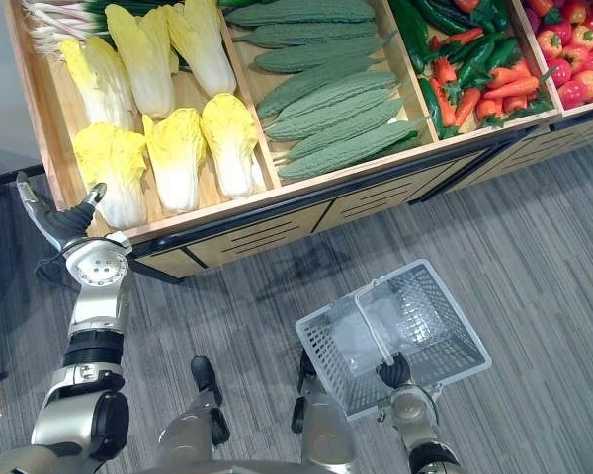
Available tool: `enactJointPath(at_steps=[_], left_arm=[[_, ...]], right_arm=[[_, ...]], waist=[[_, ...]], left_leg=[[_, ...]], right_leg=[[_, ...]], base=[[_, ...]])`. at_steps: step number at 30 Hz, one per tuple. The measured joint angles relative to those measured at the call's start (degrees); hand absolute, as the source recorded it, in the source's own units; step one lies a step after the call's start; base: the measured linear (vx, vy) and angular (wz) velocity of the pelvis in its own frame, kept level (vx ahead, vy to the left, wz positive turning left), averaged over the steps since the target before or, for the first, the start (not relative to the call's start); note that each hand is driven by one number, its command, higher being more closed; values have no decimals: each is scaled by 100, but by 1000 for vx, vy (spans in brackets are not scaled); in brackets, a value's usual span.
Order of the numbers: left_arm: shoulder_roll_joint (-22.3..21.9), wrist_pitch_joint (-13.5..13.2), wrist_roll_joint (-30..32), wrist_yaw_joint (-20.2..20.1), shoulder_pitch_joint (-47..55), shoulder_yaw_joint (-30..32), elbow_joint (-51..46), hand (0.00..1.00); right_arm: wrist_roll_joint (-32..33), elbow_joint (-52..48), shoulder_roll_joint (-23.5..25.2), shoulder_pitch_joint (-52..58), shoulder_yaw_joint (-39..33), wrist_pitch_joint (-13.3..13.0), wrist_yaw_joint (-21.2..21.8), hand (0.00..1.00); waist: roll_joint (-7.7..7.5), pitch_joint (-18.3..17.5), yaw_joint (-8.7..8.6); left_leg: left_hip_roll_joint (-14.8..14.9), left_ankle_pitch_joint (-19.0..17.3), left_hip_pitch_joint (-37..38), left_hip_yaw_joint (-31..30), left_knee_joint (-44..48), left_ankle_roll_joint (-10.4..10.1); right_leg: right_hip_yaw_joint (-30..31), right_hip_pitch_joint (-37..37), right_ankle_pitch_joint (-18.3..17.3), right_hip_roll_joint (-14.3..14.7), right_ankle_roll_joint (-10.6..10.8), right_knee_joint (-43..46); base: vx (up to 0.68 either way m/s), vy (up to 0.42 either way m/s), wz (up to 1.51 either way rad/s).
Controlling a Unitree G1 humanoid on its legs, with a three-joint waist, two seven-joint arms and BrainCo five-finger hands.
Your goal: Pick vegetable in the basket
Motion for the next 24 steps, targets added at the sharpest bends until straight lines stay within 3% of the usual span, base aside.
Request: enactJointPath(at_steps=[15, 24], left_arm=[[-40, 6, 240, 16, 9, -270, -172, 0], [-26, 311, 234, -16, 6, -38, 296, 0]], right_arm=[[-1, 9, 10, -4, 0, -1, -63, 100], [-3, 1, 17, -56, -2, -49, -125, 100]], waist=[[-1, 19, -6], [-35, 136, 1]], left_leg=[[5, -5, 54, 121, -1, -7], [-1, -10, 34, 235, -1, -13]], right_leg=[[146, -5, 54, 20, 9, -54], [254, -86, 119, 26, 9, -92]], base=[[26, -1, -4], [28, -1, -5]])
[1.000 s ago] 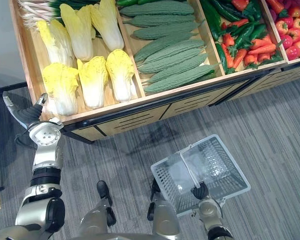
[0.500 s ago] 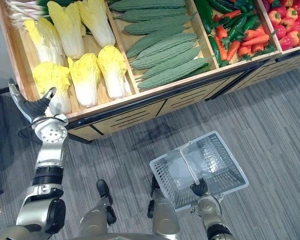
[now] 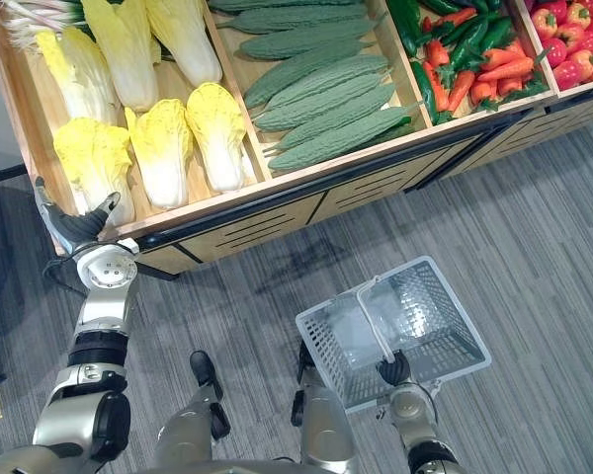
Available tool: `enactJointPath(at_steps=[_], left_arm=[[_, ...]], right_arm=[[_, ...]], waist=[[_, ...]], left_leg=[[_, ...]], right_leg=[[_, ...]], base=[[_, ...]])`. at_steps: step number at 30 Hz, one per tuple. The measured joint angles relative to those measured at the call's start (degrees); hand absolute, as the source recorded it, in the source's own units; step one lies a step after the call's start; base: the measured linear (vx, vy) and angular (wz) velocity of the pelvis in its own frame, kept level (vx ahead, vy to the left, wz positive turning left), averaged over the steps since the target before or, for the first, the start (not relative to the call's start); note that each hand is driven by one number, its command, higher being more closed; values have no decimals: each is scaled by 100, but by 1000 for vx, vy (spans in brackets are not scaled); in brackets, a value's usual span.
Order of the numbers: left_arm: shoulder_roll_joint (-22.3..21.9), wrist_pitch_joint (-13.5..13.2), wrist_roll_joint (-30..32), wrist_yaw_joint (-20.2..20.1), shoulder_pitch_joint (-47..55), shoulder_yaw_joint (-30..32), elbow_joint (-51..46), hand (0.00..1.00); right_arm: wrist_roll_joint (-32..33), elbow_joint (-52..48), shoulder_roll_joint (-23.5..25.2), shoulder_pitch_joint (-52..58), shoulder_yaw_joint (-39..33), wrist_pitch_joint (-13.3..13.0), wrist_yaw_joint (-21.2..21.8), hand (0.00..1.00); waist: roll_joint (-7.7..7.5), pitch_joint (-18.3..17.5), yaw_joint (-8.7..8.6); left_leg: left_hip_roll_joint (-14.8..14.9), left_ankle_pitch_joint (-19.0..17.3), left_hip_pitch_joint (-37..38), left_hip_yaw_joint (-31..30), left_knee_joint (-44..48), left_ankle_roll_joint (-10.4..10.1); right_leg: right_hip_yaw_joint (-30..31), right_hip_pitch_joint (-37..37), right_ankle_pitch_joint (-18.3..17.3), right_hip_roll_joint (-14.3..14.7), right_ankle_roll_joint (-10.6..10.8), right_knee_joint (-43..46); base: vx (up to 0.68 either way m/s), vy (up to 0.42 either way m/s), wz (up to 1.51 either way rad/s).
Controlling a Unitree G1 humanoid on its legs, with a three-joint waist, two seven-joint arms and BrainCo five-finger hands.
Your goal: Pick vegetable in the basket
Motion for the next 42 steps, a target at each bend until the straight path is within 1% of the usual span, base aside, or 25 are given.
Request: enactJointPath(at_steps=[6, 9, 13, 18, 21, 25, 29, 31, 32, 34, 35, 37, 40, 42], left_arm=[[11, 70, 0, -39, -111, -5, 338, 0], [17, 70, 7, -73, -141, -6, 364, 0], [30, 120, 11, -233, -282, -9, 412, 0], [37, 121, 17, -282, -433, -30, 424, 0], [103, 121, 20, -289, -536, -101, 588, 0], [265, 137, 35, -478, -688, -192, 844, 0], [412, 241, 37, -727, -824, -246, 1026, 0], [479, 288, 160, -801, -907, -250, 1138, 0], [509, 310, 248, -833, -964, -251, 1237, 100], [547, 313, 296, -832, -1082, -245, 1392, 100], [618, 318, 412, -830, -1199, -238, 1592, 100], [803, 321, 415, -856, -1313, -227, 1800, 100], [1021, 322, 416, -978, -1600, -206, 2161, 100], [1048, 323, 416, -1042, -1709, -130, 2280, 100]], right_arm=[[0, 0, 0, -68, -2, 2, -1, 100], [0, 0, 0, -74, -1, 2, -2, 100], [0, -4, 0, -120, -1, 3, -3, 100], [0, -3, -2, -178, -1, 4, -3, 100], [0, -3, -2, -191, 1, 4, -1, 100], [2, -11, -2, -200, 32, 3, 0, 100], [2, -12, -5, -212, 96, 5, 14, 100], [2, -8, -12, -243, 133, 12, 23, 100], [1, -7, -12, -278, 147, 17, 26, 100], [0, -6, -17, -325, 151, 20, 32, 100], [0, -6, -34, -345, 158, 20, 36, 100], [0, -7, -38, -399, 174, 19, 45, 100], [1, -6, -79, -466, 272, 16, 75, 100], [1, 4, -110, -510, 362, 16, 95, 100]], waist=[[13, 45, -17], [14, 53, -16], [11, 59, -7], [18, 138, -13], [24, 149, -19], [24, 149, -18], [26, 153, -18], [33, 181, -13], [35, 202, -13], [45, 225, -4], [61, 241, 6], [61, 262, 4], [58, 317, 4], [57, 332, -2]], left_leg=[[-1, 1, -40, 9, 0, 1], [-1, 1, -48, 10, 0, 1], [-3, 1, -96, 14, 0, 1], [-5, 2, -124, 18, 0, 2], [-5, 2, -127, 18, 0, 2], [-4, 1, -154, 24, 0, 1], [-6, 1, -166, 38, 0, 1], [-6, 1, -167, 36, -1, 2], [-6, 2, -170, 33, -1, 2], [-7, 2, -172, 25, -2, 2], [-8, 3, -176, 17, -2, 3], [-12, 6, -177, 19, -3, 5], [-37, 16, -206, 14, -5, 18], [-61, 19, -212, 16, -11, 23]], right_leg=[[20, -28, 48, 8, -5, -67], [24, -38, 48, 8, -5, -67], [35, -99, 48, 6, -5, -53], [43, -130, 49, 7, -6, -52], [46, -134, 49, 7, -6, -53], [54, -170, 49, 8, -6, -52], [69, -193, 61, 8, -20, -52], [68, -193, 63, 8, -18, -52], [67, -196, 68, 8, -11, -52], [67, -197, 72, 5, -8, -50], [63, -197, 76, 3, -3, -50], [80, -209, 84, 1, 5, -50], [85, -235, 104, -26, 25, -54], [100, -244, 117, -49, 44, -57]], base=[[7, -1, -2], [10, -1, 0], [15, -1, -1], [32, -1, 0], [24, 0, -1], [18, -1, -1], [0, 0, 0], [0, 0, 0], [0, 0, 0], [0, 0, 0], [0, 0, 0], [0, 0, 0], [0, 0, 0], [0, 0, 0]])
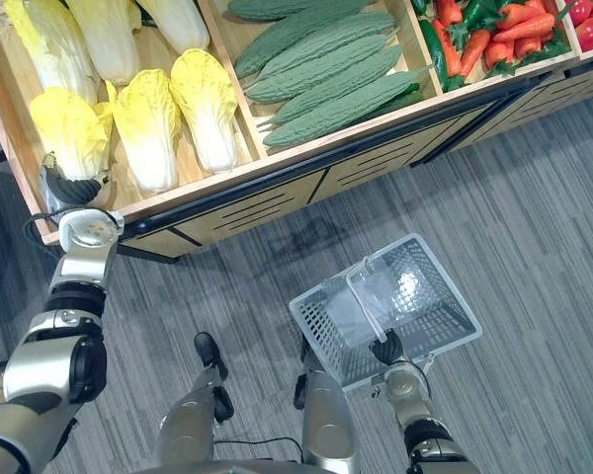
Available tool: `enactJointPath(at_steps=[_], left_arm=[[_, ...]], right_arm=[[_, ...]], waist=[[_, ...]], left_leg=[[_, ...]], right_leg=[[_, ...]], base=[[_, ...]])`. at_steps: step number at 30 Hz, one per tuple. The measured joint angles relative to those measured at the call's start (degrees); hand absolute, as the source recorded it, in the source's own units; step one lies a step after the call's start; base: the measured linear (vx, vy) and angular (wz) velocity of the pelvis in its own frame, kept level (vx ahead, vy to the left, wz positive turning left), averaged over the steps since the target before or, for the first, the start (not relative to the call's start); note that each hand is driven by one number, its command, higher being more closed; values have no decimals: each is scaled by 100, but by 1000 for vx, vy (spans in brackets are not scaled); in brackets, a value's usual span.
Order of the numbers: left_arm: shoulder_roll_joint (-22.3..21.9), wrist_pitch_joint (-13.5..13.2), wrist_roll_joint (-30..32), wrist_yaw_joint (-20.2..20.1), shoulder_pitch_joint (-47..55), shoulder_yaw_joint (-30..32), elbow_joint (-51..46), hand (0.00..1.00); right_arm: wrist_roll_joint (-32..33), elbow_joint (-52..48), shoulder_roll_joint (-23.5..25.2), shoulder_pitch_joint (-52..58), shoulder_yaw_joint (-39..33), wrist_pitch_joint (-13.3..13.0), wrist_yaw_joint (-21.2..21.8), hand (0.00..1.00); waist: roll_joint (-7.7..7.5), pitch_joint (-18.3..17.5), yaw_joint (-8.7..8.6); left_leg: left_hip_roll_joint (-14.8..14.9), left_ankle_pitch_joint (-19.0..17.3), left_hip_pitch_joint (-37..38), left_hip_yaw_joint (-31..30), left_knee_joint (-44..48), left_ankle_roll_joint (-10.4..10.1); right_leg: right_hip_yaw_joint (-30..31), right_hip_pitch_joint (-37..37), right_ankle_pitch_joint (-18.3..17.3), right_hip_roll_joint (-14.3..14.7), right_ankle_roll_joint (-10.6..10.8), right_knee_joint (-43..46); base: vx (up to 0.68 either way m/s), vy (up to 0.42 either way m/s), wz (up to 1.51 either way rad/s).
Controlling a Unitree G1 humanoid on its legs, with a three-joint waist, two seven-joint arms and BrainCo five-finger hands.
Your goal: Pick vegetable in the basket
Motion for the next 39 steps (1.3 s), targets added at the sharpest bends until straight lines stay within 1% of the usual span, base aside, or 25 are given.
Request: enactJointPath(at_steps=[3, 6, 11, 12, 14, 16, 17, 18, 19, 20, 23, 26, 31, 37, 39], left_arm=[[119, 0, 1, -140, -147, 14, 200, 100], [163, 0, 1, -162, -200, 16, 267, 100], [203, -5, -32, -218, -291, 30, 426, 100], [192, -19, -93, -220, -304, 77, 431, 100], [87, -45, -472, -211, -296, 146, 361, 100], [-98, -114, -974, -120, -192, 277, 95, 100], [-311, -200, -1376, 18, -2, 349, -229, 100], [-505, -318, -1518, 182, 287, 341, -711, 100], [-603, -399, -1622, 255, 405, 332, -952, 100], [-818, -530, -1820, 408, 597, 334, -1339, 100], [-1353, -696, -2119, 678, 1017, 324, -2191, 100], [-1681, -835, -2220, 796, 1294, 224, -2609, 100], [-1933, -858, -2280, 863, 1595, 175, -3014, 100], [-1944, -897, -2281, 1109, 1722, 172, -3746, 100], [-1958, -984, -2280, 1266, 1721, 171, -4102, 100]], right_arm=[[-3, 7, -12, -69, 98, -3, 65, 100], [-3, 7, -54, -105, 259, -16, 73, 100], [-5, 101, -54, -185, 275, -20, 83, 100], [-5, 103, -54, -185, 285, -20, 86, 100], [-5, 117, -54, -179, 284, -20, 87, 100], [-8, 156, -53, -176, 283, -16, 89, 100], [-9, 182, -44, -168, 270, -12, 89, 100], [-11, 195, -25, -138, 239, -12, 79, 100], [-11, 210, -21, -130, 231, -12, 73, 100], [-13, 232, -2, -119, 180, -7, 67, 100], [-20, 294, 66, -101, 3, 28, 59, 100], [-20, 304, 76, -29, -135, 65, 58, 100], [-20, 318, 80, 105, -376, 90, 55, 100], [-27, 323, 83, 238, -378, 91, 58, 100], [-95, 325, 86, 286, -378, 92, 58, 100]], waist=[[-21, 13, 0], [-35, 24, 0], [-47, 34, -2], [-51, 37, -9], [-52, 37, -19], [-52, 37, -34], [-51, 38, -53], [-54, 39, -94], [-55, 39, -98], [-55, 39, -101], [-55, 39, -87], [-37, 35, -35], [-28, 26, 0], [-16, -2, 10], [-14, -108, 6]], left_leg=[[-11, 6, 2, 3, -4, 8], [-13, 10, 8, 7, 2, 12], [-15, 17, 49, 11, 7, 16], [-17, 22, 52, 8, 7, 22], [-22, 29, 59, -7, 8, 30], [-27, 33, 69, -48, 8, 35], [-34, 37, 73, -126, 9, 40], [-39, 37, 77, -185, 9, 40], [-45, 37, 83, -205, 10, 40], [-64, 37, 96, -248, 10, 40], [-104, 36, 155, -341, 10, 40], [-123, 35, 174, -434, 10, 40], [-145, 41, 184, -525, -1, 48], [-147, 53, 249, -594, 8, 61], [-147, 50, 254, -599, 8, 57]], right_leg=[[12, -3, 6, -9, 7, 1], [20, -2, 18, -9, -3, 1], [29, 33, 29, -9, -8, 7], [28, 36, 31, -11, -5, 11], [15, 53, 35, -17, -5, 10], [-32, 94, 36, -26, -4, 9], [-96, 140, 37, -37, -2, 8], [-149, 181, 36, -47, -1, 3], [-168, 204, 35, -54, -1, -4], [-199, 242, 34, -74, 0, -11], [-235, 342, 33, -115, 2, -24], [-296, 406, 25, -136, 11, -25], [-371, 455, 13, -167, 25, 14], [-433, 565, 14, -169, 25, 9], [-441, 578, 13, -170, 27, 2]], base=[[0, 0, 0], [10, 1, 0], [0, 0, 0], [0, 0, 0], [0, 0, 3], [5, 1, 13], [37, 5, 23], [53, 8, 24], [69, 12, 19], [69, 15, 13], [60, 19, 11], [25, 14, 12], [5, 12, 9], [35, 8, 6], [49, 3, 2]])
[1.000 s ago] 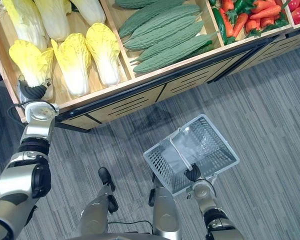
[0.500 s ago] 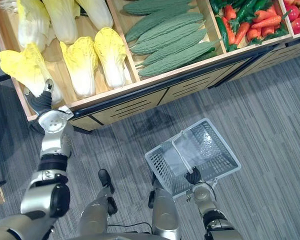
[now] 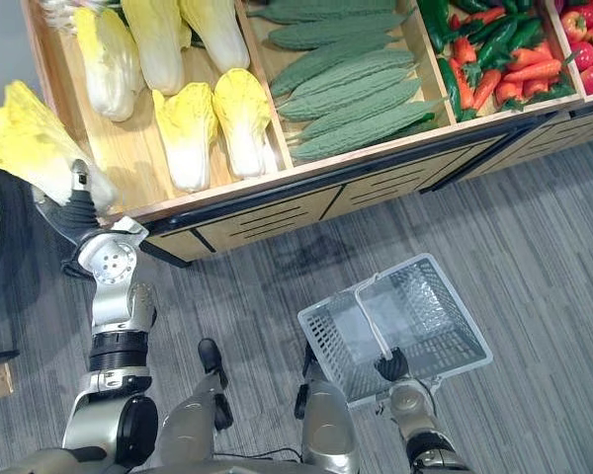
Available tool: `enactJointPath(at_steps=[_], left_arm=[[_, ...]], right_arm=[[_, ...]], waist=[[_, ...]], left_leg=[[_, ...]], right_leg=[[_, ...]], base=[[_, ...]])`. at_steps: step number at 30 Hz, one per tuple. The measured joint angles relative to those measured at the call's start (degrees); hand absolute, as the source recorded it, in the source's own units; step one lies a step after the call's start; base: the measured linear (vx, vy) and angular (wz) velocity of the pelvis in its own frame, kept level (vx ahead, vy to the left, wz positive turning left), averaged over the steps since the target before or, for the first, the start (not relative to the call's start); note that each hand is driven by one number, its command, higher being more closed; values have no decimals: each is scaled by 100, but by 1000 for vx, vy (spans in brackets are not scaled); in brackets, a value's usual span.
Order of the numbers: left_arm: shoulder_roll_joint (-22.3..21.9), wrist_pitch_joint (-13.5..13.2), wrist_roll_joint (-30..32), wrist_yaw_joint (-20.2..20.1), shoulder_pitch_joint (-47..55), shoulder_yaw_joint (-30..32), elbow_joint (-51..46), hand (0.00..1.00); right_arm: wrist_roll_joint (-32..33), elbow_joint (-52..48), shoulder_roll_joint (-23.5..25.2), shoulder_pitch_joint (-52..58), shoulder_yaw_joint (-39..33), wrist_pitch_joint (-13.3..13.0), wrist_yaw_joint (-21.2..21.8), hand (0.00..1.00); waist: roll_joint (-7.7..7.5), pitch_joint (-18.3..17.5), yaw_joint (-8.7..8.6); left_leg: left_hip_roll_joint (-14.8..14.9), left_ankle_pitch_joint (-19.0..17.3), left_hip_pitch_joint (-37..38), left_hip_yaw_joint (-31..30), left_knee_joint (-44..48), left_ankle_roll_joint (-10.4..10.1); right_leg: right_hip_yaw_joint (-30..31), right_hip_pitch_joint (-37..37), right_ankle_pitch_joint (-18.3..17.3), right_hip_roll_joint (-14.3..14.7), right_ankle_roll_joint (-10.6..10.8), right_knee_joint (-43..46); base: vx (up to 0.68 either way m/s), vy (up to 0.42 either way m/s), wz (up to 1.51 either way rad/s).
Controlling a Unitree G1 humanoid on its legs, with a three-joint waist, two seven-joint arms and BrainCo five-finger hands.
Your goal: Pick vegetable in the basket
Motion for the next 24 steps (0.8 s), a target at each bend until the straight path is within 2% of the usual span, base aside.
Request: enactJointPath(at_steps=[6, 10, 12, 14, 17, 24], left_arm=[[-207, -54, 108, 222, 50, -40, -726, 100], [-186, -50, 545, 184, 244, -292, -1112, 100], [-44, -55, 965, 44, 450, -521, -1270, 100], [100, -59, 1005, -121, 659, -700, -1394, 100], [257, -167, 1383, -358, 915, -920, -1493, 100], [613, -438, 1649, -921, 1132, -1379, -1651, 100]], right_arm=[[-136, 3, 2, 184, 1, -8, -5, 100], [-119, 2, -8, 275, -57, -12, -16, 100], [-96, -12, -86, 272, -56, -18, -13, 100], [-97, -29, -210, 254, -48, -24, 1, 100], [-98, -123, -511, 221, -29, -43, 13, 100], [-107, -1013, -1289, 302, 699, -56, 326, 100]], waist=[[11, -293, 3], [9, -404, 7], [20, -448, 9], [22, -545, 12], [43, -617, -4], [53, -778, -77]], left_leg=[[5, -2, 12, -25, 0, -3], [10, -11, 85, 8, 0, -15], [16, -79, 241, 197, -2, -82], [25, -137, 320, 408, -9, -102], [32, -219, 514, 732, -24, -126], [109, -396, 977, 1608, -12, -215]], right_leg=[[-32, 49, 0, 6, 0, -28], [3, 90, 0, 10, 0, -25], [197, 114, 0, 19, 4, -19], [404, 54, 6, 40, 27, -19], [726, 37, 7, 80, 74, -27], [1592, -77, 73, 290, 106, -5]], base=[[44, 1, 2], [29, 4, -7], [8, 14, -33], [15, 12, -48], [32, 5, -63], [59, -27, -61]])
